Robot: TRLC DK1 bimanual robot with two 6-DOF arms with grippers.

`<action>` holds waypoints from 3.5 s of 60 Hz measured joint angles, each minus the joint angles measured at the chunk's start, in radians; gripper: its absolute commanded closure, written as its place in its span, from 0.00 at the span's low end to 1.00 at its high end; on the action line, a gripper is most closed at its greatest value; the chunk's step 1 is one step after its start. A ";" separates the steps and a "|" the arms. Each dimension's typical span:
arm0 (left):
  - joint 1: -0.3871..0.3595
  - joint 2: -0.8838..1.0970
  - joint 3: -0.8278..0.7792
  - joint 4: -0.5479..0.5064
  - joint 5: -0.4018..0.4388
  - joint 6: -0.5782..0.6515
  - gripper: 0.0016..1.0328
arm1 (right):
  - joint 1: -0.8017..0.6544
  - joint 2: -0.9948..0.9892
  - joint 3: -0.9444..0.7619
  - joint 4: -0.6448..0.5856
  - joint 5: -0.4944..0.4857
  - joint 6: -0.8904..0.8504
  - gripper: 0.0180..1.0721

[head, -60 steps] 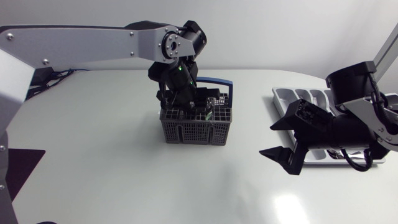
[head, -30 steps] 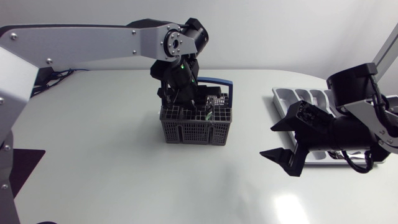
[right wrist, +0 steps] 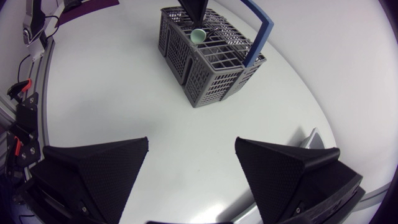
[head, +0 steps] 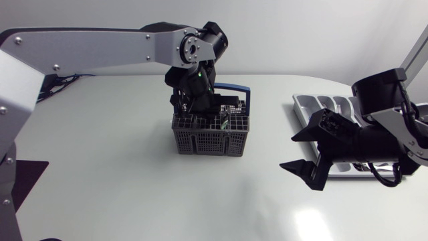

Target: Unload the cutlery basket into the drawer organizer.

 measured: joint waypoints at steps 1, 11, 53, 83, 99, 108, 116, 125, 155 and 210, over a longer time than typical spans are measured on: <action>0.000 0.000 0.000 0.001 0.000 0.000 0.96 | 0.000 -0.001 0.000 0.000 0.002 0.000 0.05; -0.003 0.000 0.000 0.005 0.000 0.000 0.96 | 0.000 -0.002 0.000 0.000 0.002 0.000 0.05; 0.004 -0.063 -0.020 0.020 0.043 -0.005 0.96 | 0.020 -0.033 -0.015 -0.001 0.022 0.000 0.05; -0.008 -0.156 -0.045 0.020 0.042 -0.005 0.96 | 0.033 -0.094 -0.015 -0.035 0.033 0.000 0.05; -0.026 -0.193 -0.047 0.017 0.030 -0.008 0.96 | 0.034 -0.128 -0.015 -0.055 0.036 0.000 0.05; -0.038 -0.213 -0.047 0.012 0.016 -0.012 0.96 | 0.039 -0.147 -0.016 -0.071 0.040 0.000 0.05; -0.044 -0.225 -0.047 0.013 0.008 -0.020 0.96 | 0.039 -0.164 -0.021 -0.076 0.043 0.000 0.05; -0.055 -0.246 -0.047 0.013 0.001 -0.027 0.96 | 0.039 -0.172 -0.032 -0.079 0.043 0.000 0.05; -0.088 -0.401 -0.148 0.098 -0.014 -0.026 0.96 | 0.040 -0.185 -0.032 -0.077 0.034 0.008 0.05; -0.307 -0.587 -0.443 0.170 0.375 0.423 0.96 | 0.131 -0.159 0.032 -0.142 -0.337 -0.032 0.15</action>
